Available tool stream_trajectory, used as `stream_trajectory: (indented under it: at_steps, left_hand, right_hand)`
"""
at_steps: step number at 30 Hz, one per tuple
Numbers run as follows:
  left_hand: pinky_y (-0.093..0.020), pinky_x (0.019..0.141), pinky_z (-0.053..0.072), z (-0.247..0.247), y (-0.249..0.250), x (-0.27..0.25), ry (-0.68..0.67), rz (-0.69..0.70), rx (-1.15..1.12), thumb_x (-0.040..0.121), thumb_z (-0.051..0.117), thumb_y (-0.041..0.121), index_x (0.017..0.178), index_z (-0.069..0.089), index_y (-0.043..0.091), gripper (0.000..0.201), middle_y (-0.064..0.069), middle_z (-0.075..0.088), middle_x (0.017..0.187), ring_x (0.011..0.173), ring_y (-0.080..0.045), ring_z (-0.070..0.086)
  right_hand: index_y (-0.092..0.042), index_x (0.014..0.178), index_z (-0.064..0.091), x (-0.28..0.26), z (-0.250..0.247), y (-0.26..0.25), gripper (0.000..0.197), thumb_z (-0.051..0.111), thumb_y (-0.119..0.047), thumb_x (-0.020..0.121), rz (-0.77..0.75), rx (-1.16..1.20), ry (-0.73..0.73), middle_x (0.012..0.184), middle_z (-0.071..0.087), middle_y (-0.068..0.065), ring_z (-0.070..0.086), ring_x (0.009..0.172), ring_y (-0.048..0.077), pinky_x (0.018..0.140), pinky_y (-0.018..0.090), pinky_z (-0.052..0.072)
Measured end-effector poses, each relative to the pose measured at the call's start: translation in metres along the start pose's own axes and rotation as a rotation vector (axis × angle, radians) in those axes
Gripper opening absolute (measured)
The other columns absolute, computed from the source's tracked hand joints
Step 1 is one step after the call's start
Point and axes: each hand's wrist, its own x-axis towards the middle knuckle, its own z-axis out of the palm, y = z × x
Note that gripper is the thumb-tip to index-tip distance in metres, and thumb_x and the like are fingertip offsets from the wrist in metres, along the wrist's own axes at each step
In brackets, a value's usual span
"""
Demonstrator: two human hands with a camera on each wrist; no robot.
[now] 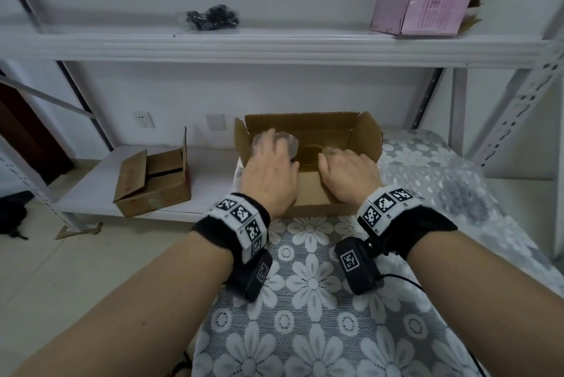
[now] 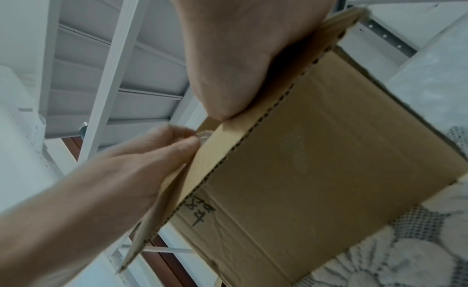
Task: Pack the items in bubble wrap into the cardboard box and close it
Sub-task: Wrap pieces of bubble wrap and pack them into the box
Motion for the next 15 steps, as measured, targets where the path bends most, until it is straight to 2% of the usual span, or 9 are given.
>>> stream_trajectory:
  at_steps: [1, 2, 4, 7, 9, 11, 13, 15]
  left_hand:
    - [-0.04, 0.118, 0.021, 0.002, 0.002, -0.004, 0.03, 0.072, 0.004, 0.098, 0.035, 0.039, 0.142, 0.032, 0.007, 0.055, -0.015, 0.02, 0.156, 0.144, -0.026, 0.021]
    - [-0.04, 0.119, 0.012, 0.004, 0.002, -0.005, -0.007, 0.138, 0.034, 0.098, 0.031, 0.044, 0.147, 0.025, 0.009, 0.06, -0.011, 0.011, 0.159, 0.147, -0.024, 0.011]
    - [-0.041, 0.12, 0.01, 0.006, 0.004, -0.004, -0.154, 0.144, 0.093, 0.096, 0.017, 0.058, 0.15, 0.019, 0.012, 0.071, -0.007, 0.011, 0.16, 0.147, -0.022, 0.01]
    - [-0.042, 0.117, 0.021, 0.005, 0.006, 0.006, -0.295, 0.001, 0.08, 0.088, 0.011, 0.072, 0.148, 0.024, 0.007, 0.089, -0.012, 0.025, 0.156, 0.143, -0.028, 0.026]
    - [-0.043, 0.11, 0.034, 0.001, 0.01, 0.014, -0.37, -0.089, 0.068, 0.082, 0.01, 0.079, 0.141, 0.038, 0.006, 0.098, -0.016, 0.042, 0.146, 0.132, -0.031, 0.043]
    - [-0.04, 0.095, 0.046, -0.002, 0.012, 0.021, -0.415, -0.159, 0.071, 0.076, 0.009, 0.085, 0.129, 0.051, 0.007, 0.104, -0.016, 0.057, 0.13, 0.115, -0.032, 0.057]
    - [-0.036, 0.085, 0.048, -0.005, 0.012, 0.023, -0.442, -0.19, 0.078, 0.074, 0.009, 0.086, 0.126, 0.054, 0.007, 0.104, -0.015, 0.061, 0.123, 0.107, -0.03, 0.061]
    - [-0.036, 0.087, 0.047, -0.005, 0.01, 0.023, -0.44, -0.202, 0.038, 0.076, 0.013, 0.086, 0.132, 0.047, 0.007, 0.103, -0.015, 0.058, 0.129, 0.111, -0.03, 0.059]
  right_hand:
    - [-0.013, 0.106, 0.061, -0.001, 0.0, 0.0, 0.047, 0.02, -0.036, 0.101, -0.008, 0.005, 0.003, 0.113, 0.062, 0.006, 0.058, 0.102, 0.025, 0.086, 0.04, 0.04]
    - [-0.013, 0.109, 0.058, -0.002, 0.0, 0.0, 0.044, 0.021, -0.035, 0.101, -0.013, 0.021, 0.005, 0.116, 0.06, 0.006, 0.057, 0.102, 0.025, 0.086, 0.04, 0.04]
    - [-0.012, 0.115, 0.052, -0.002, 0.0, 0.001, 0.037, 0.026, -0.035, 0.101, -0.007, 0.089, 0.036, 0.119, 0.054, 0.007, 0.058, 0.098, 0.025, 0.085, 0.04, 0.041]
    - [-0.011, 0.112, 0.05, -0.005, 0.002, 0.005, 0.033, 0.033, -0.035, 0.1, 0.006, 0.149, 0.145, 0.114, 0.05, 0.008, 0.059, 0.087, 0.027, 0.078, 0.039, 0.045]
    - [-0.01, 0.107, 0.054, -0.007, 0.004, 0.008, 0.035, 0.028, -0.033, 0.102, -0.044, 0.094, 0.148, 0.107, 0.058, 0.008, 0.059, 0.085, 0.025, 0.083, 0.038, 0.044]
    - [-0.01, 0.105, 0.055, -0.007, 0.003, 0.008, 0.037, 0.025, -0.031, 0.103, -0.064, 0.067, 0.13, 0.1, 0.065, 0.008, 0.06, 0.086, 0.026, 0.09, 0.038, 0.04]
    - [-0.01, 0.111, 0.052, -0.006, -0.002, 0.007, 0.035, 0.025, -0.03, 0.103, -0.043, 0.093, 0.094, 0.094, 0.066, 0.008, 0.062, 0.085, 0.028, 0.09, 0.038, 0.039]
    - [-0.01, 0.115, 0.048, -0.007, -0.005, 0.007, 0.033, 0.025, -0.03, 0.102, -0.049, 0.101, 0.073, 0.093, 0.066, 0.008, 0.062, 0.085, 0.029, 0.088, 0.038, 0.04]
